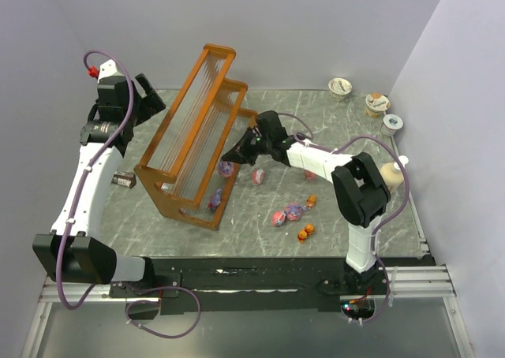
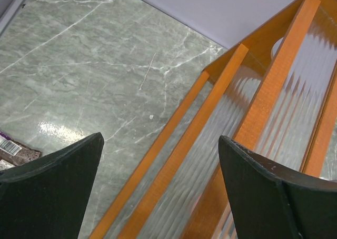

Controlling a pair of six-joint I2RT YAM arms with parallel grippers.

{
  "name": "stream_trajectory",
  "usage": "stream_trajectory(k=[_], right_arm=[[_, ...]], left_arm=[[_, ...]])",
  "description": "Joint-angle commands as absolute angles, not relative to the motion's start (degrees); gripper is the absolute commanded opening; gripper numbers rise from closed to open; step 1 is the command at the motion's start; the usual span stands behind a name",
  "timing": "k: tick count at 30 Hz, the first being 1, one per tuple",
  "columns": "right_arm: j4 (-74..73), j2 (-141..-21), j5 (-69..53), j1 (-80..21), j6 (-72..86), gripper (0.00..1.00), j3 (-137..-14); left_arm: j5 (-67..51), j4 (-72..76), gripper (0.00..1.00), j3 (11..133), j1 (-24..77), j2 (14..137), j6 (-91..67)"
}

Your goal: Place and organize the plastic toys onto the shelf

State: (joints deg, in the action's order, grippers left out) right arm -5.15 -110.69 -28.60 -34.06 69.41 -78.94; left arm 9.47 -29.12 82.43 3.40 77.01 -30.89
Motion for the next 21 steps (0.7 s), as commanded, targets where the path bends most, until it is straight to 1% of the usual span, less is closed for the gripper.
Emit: stream_trajectory(k=[1,6,17,21], right_arm=[[6.59,-105.56,-30.06,-33.31,70.13,0.0,-78.31],[5.63,-106.52,-29.79,-33.05,70.4,0.0,-78.66],[10.1,-109.16,-31.11,-32.61,72.68,0.0,-77.26],[12.83,-108.9,-31.55,-32.43,74.35,0.0,-73.75]], left_arm=[[9.14,-29.0,0.96,85.25,3.08,76.73,-30.94],[9.23,-29.0,0.96,85.43,3.08,76.82,-30.85],[8.97,-28.83,0.96,85.25,3.08,76.82,-30.94],[8.7,-28.65,0.96,84.9,3.08,76.73,-31.02]])
